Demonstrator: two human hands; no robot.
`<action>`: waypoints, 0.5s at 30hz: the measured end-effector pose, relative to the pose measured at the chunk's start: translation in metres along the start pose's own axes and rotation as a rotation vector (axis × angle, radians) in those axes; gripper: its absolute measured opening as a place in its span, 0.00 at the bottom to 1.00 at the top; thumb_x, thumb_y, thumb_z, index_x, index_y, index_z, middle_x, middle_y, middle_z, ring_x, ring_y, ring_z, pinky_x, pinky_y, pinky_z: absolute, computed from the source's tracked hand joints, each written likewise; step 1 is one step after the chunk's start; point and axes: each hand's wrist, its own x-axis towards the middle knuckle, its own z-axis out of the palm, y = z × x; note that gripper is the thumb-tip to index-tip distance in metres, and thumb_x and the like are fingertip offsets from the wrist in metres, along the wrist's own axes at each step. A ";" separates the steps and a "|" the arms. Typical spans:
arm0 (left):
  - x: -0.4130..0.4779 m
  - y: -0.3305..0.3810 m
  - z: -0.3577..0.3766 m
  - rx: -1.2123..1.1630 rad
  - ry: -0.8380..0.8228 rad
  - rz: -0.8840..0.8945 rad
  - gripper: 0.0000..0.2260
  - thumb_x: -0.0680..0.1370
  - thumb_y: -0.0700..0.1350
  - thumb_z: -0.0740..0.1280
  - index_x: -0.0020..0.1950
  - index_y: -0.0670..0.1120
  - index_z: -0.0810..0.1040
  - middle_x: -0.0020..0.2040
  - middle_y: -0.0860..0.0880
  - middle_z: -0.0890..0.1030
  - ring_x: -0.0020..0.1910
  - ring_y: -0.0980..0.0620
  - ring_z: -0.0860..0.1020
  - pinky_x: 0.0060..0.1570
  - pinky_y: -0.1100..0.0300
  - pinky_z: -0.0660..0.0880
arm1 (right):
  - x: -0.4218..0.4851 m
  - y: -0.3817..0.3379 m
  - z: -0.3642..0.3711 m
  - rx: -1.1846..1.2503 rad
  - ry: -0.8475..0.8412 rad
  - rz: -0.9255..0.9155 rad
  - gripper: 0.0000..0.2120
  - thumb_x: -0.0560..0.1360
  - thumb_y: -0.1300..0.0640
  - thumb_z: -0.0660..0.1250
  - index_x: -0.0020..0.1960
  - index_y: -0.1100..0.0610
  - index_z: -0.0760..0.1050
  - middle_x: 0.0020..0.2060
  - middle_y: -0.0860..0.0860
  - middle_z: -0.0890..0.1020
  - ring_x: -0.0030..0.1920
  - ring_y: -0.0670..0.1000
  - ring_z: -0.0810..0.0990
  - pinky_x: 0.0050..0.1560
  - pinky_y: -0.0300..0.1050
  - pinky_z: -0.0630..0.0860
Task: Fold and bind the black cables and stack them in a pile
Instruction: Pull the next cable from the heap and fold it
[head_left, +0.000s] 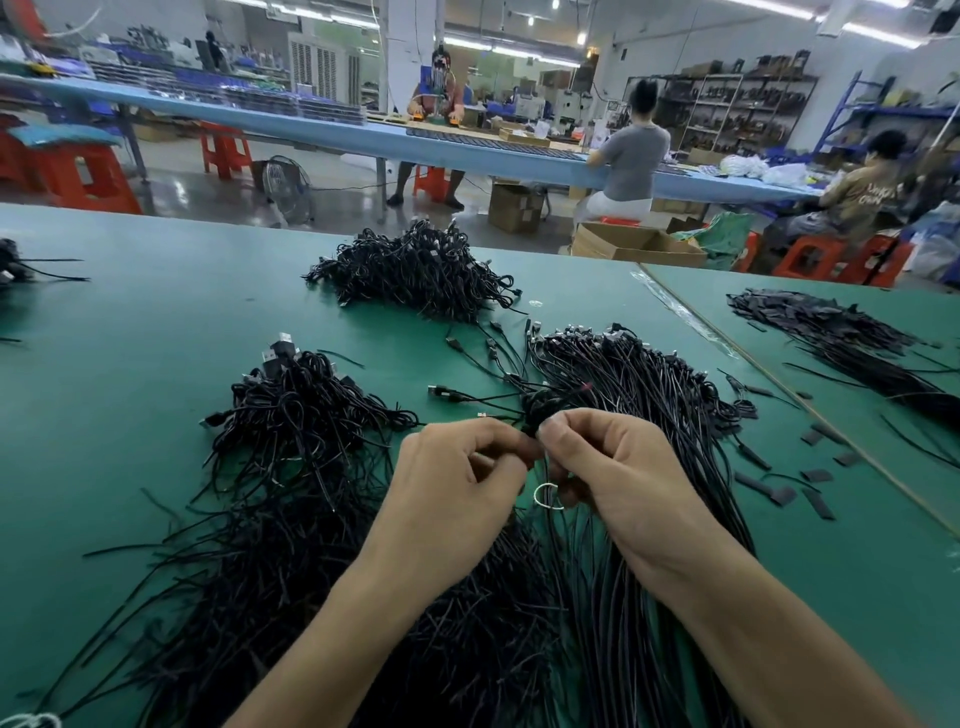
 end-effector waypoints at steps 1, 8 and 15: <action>0.001 0.000 -0.001 0.004 -0.014 -0.033 0.12 0.73 0.49 0.62 0.45 0.57 0.85 0.37 0.54 0.85 0.37 0.44 0.83 0.38 0.44 0.81 | -0.001 -0.003 0.001 0.011 -0.026 -0.032 0.05 0.73 0.56 0.70 0.40 0.57 0.81 0.29 0.45 0.79 0.32 0.43 0.75 0.31 0.35 0.74; 0.005 -0.005 -0.010 -0.434 -0.278 -0.236 0.29 0.78 0.67 0.52 0.48 0.48 0.85 0.47 0.40 0.85 0.49 0.41 0.83 0.53 0.49 0.81 | -0.010 -0.019 0.010 -0.182 -0.165 -0.093 0.08 0.76 0.60 0.70 0.38 0.54 0.81 0.31 0.47 0.81 0.31 0.42 0.76 0.30 0.36 0.75; 0.006 -0.004 -0.010 -0.378 -0.160 -0.077 0.11 0.76 0.40 0.72 0.52 0.56 0.84 0.50 0.48 0.86 0.47 0.53 0.82 0.47 0.67 0.78 | -0.006 -0.005 0.000 -0.170 -0.065 0.079 0.06 0.76 0.58 0.71 0.44 0.60 0.82 0.29 0.47 0.79 0.29 0.43 0.74 0.27 0.36 0.72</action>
